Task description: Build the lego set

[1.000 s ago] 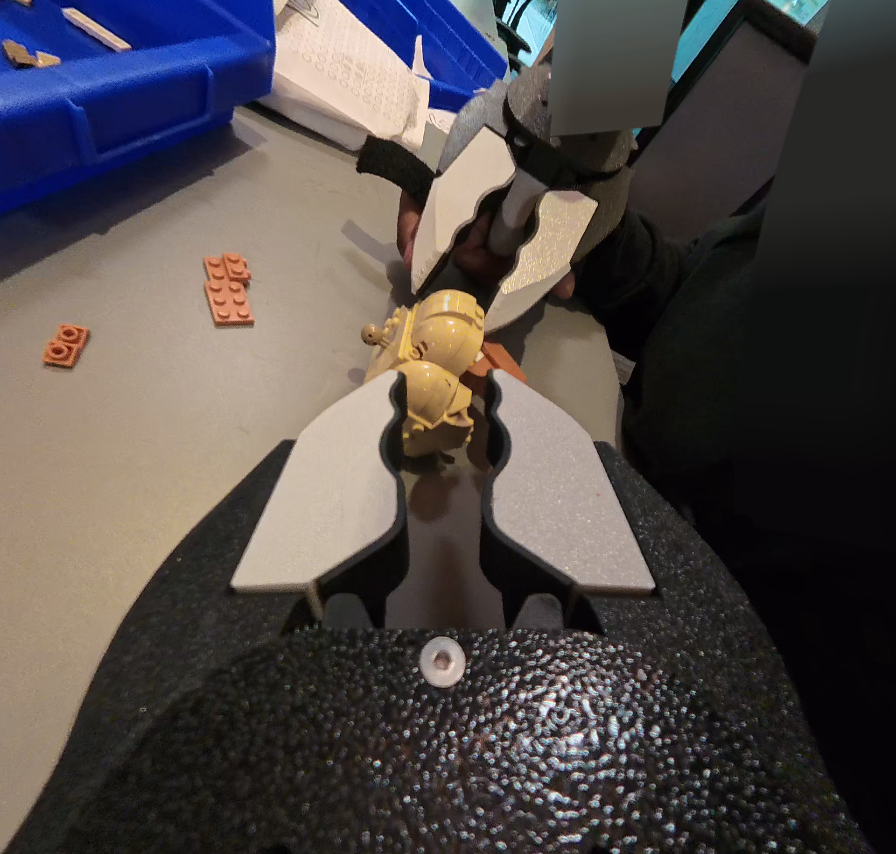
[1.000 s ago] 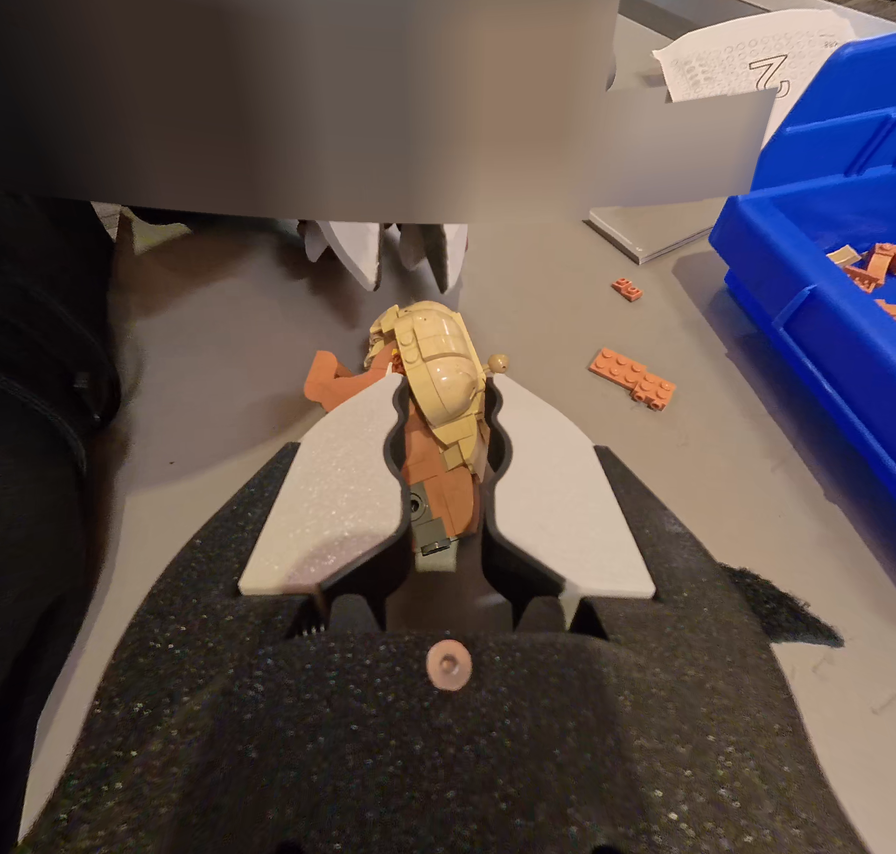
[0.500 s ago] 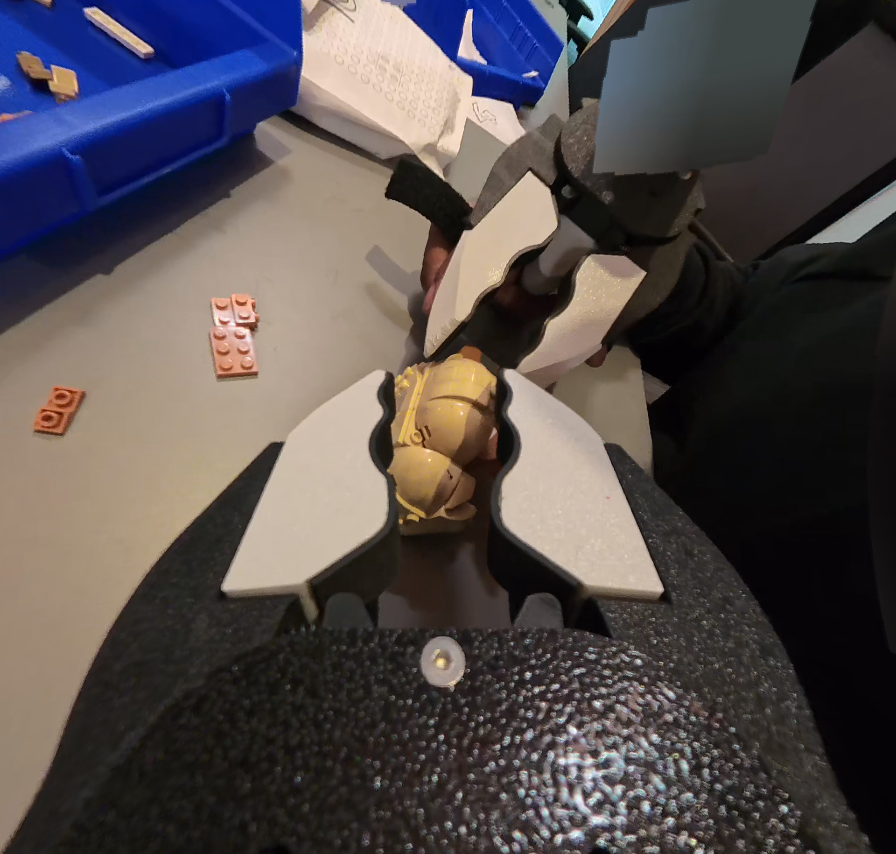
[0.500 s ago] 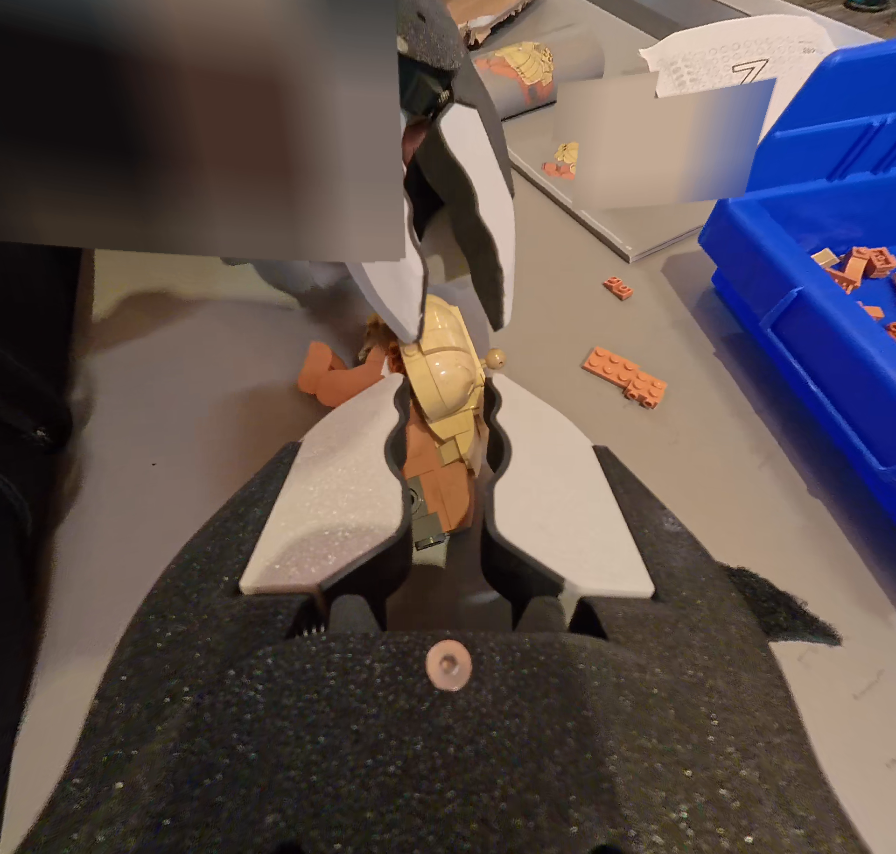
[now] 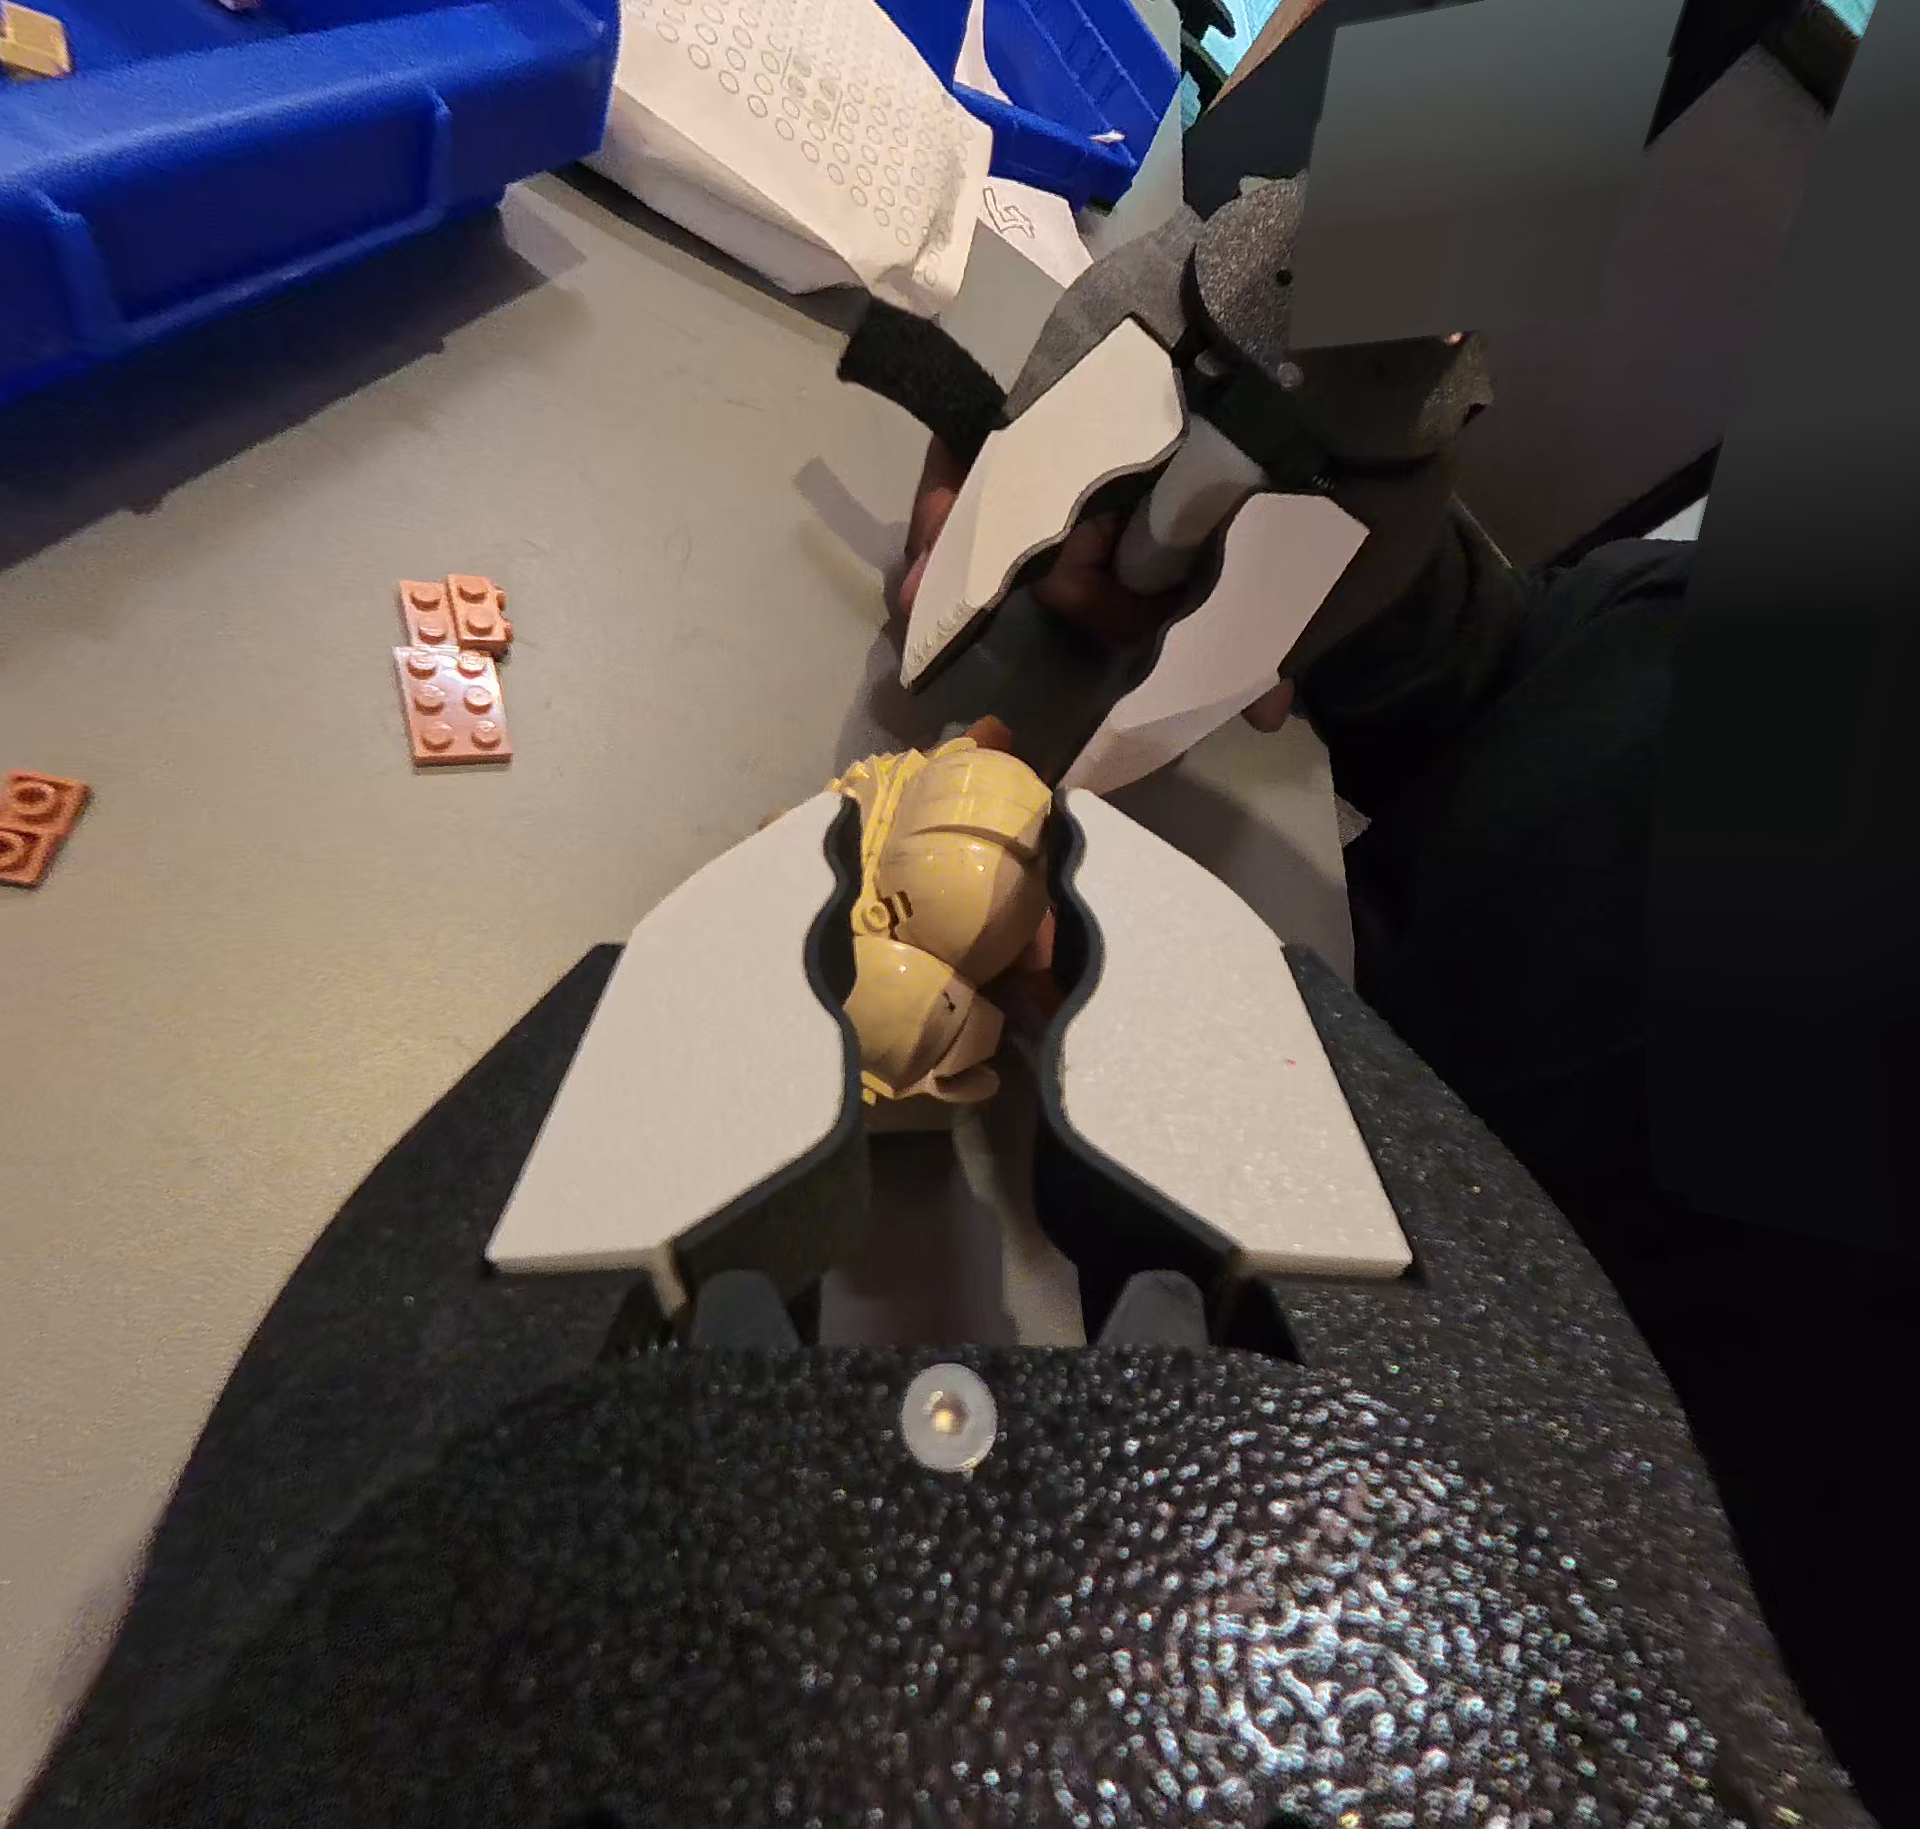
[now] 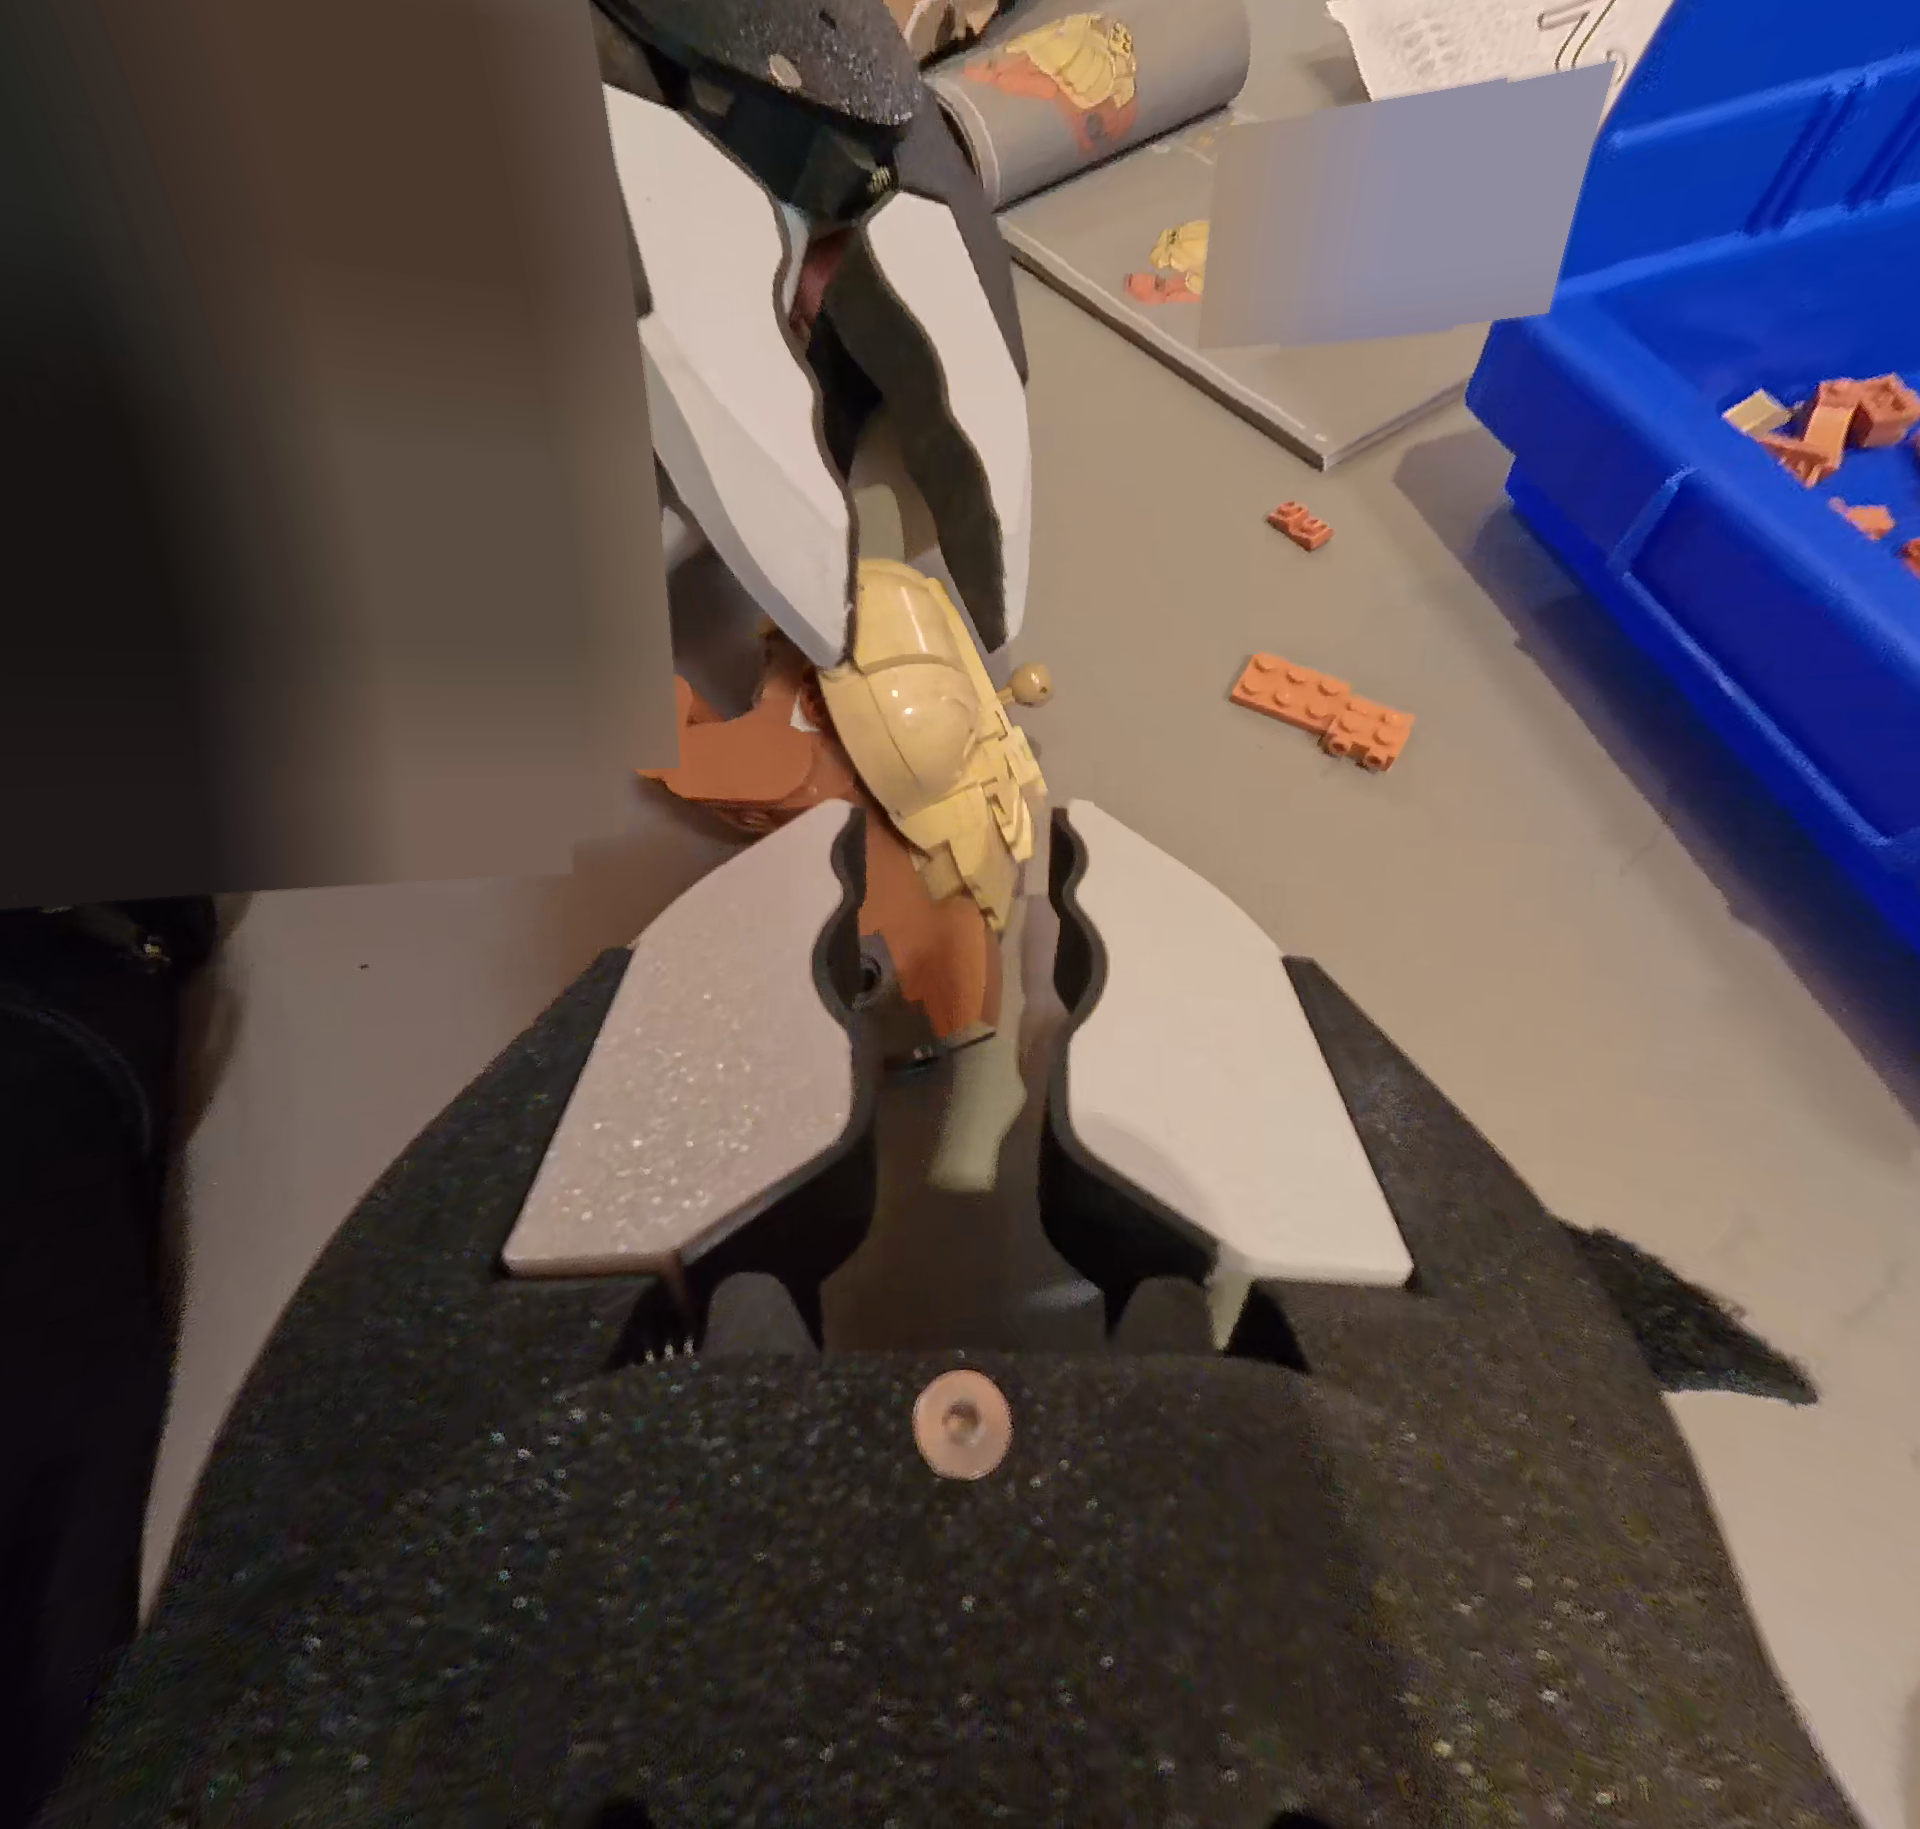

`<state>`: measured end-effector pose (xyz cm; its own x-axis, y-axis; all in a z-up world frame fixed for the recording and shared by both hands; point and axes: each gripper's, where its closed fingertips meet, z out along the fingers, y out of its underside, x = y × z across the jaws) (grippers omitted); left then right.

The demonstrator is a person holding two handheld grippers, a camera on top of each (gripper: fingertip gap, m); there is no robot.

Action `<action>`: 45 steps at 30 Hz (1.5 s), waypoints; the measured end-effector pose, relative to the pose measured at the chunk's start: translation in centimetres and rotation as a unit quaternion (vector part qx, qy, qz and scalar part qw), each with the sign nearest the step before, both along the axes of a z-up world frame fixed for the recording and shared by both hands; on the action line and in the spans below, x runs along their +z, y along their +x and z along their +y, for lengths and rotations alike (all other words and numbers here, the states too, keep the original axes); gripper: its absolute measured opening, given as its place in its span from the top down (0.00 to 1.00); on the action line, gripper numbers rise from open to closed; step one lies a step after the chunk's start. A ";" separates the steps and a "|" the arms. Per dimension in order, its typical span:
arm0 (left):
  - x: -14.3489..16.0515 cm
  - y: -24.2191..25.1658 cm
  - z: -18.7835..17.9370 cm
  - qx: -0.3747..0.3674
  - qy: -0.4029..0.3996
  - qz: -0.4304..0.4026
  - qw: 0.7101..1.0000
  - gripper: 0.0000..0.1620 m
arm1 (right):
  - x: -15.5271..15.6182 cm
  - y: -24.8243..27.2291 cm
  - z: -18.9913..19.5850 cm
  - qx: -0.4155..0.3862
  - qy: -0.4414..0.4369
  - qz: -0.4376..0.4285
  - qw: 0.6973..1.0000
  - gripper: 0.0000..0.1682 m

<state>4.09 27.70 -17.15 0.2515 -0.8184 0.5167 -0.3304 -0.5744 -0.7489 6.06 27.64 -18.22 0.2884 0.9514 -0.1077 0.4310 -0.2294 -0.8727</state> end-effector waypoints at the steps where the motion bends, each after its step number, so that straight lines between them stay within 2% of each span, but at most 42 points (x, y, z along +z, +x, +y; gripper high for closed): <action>1: 0.0 0.0 0.0 0.000 -0.002 -0.001 1.000 0.79 | -0.1 0.1 0.0 0.000 -0.010 -0.002 1.000 0.80; 7: -0.1 -0.2 0.1 -0.002 -0.023 -0.009 1.000 0.79 | -1.0 0.3 -0.2 0.024 -0.033 -0.029 0.999 0.79; 13: -0.1 -0.3 -0.1 -0.005 -0.036 -0.019 0.999 0.79 | -2.1 0.5 -0.1 0.066 0.010 -0.098 0.993 0.73; 22: -0.1 -0.5 -0.2 -0.005 -0.041 -0.027 0.999 0.79 | -2.5 0.1 -1.4 0.110 -0.003 -0.112 0.988 0.70; 33: -0.1 -0.9 -0.2 -0.006 -0.053 -0.040 0.998 0.80 | -2.4 -0.6 -1.0 0.115 0.009 -0.109 0.987 0.67; 39: -0.1 -1.0 -0.1 -0.008 -0.063 -0.049 0.997 0.80 | -2.6 0.3 -1.6 0.145 -0.004 -0.118 0.982 0.67; 45: -0.1 -1.0 -0.1 -0.015 -0.065 -0.050 0.997 0.80 | -1.2 0.4 -1.7 0.155 -0.058 -0.066 0.984 0.67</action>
